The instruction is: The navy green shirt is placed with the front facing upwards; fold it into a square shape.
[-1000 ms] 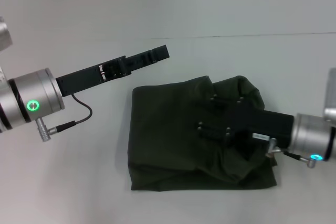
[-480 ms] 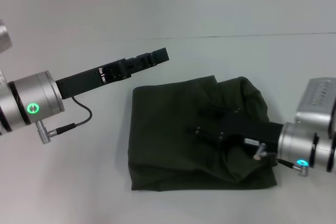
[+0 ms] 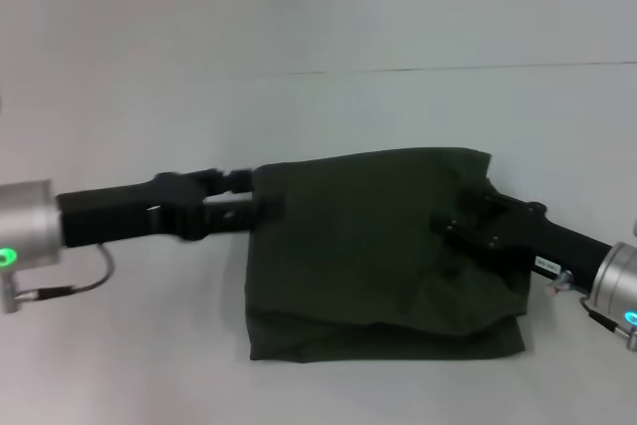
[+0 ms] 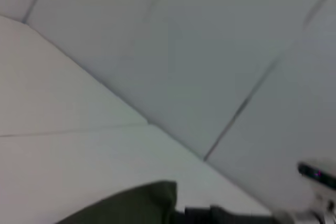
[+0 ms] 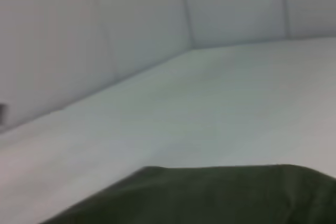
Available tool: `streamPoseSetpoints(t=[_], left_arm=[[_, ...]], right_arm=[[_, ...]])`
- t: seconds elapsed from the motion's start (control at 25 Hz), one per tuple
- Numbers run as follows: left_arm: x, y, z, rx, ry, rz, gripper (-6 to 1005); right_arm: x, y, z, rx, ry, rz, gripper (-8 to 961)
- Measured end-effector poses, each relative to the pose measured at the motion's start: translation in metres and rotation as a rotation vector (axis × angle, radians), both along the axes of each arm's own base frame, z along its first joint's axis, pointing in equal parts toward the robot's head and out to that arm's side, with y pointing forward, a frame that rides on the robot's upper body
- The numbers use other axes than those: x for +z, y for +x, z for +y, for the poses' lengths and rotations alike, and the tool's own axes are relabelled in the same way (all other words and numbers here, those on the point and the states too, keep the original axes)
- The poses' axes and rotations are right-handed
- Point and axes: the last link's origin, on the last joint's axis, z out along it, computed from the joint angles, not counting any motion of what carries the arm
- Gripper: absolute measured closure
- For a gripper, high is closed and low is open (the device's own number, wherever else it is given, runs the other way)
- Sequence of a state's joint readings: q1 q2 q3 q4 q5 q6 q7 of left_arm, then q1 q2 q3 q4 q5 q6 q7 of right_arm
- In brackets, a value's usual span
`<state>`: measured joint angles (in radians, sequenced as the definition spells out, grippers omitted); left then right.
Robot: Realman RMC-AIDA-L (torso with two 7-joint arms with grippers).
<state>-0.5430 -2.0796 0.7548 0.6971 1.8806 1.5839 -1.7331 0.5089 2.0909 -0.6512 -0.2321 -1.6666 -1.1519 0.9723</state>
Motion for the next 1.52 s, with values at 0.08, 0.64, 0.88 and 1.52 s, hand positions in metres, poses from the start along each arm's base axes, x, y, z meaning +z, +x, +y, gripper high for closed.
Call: streamPoseSetpoints(t=[0.08,0.64,0.88,1.52], left_arm=[[0.012,-0.009,-0.007,-0.057,0.004,0.036,116],[0.040,-0.015,-0.029,-0.199,0.028,0.021,122],[0.039,-0.013,-0.025,-0.212,0.035,0.024,122],[0.036,-0.014,-0.023,-0.197,0.055,0.024,121]], right_arm=[[0.002,0.006,-0.001,-0.026,0.014,-0.008,344],[0.051,-0.008,-0.037,0.240,0.025,0.099,343],[0.023,-0.035,-0.026,0.311,-0.120,0.101,343],[-0.008,0.006,-0.061,0.125,-0.200,0.036,344]])
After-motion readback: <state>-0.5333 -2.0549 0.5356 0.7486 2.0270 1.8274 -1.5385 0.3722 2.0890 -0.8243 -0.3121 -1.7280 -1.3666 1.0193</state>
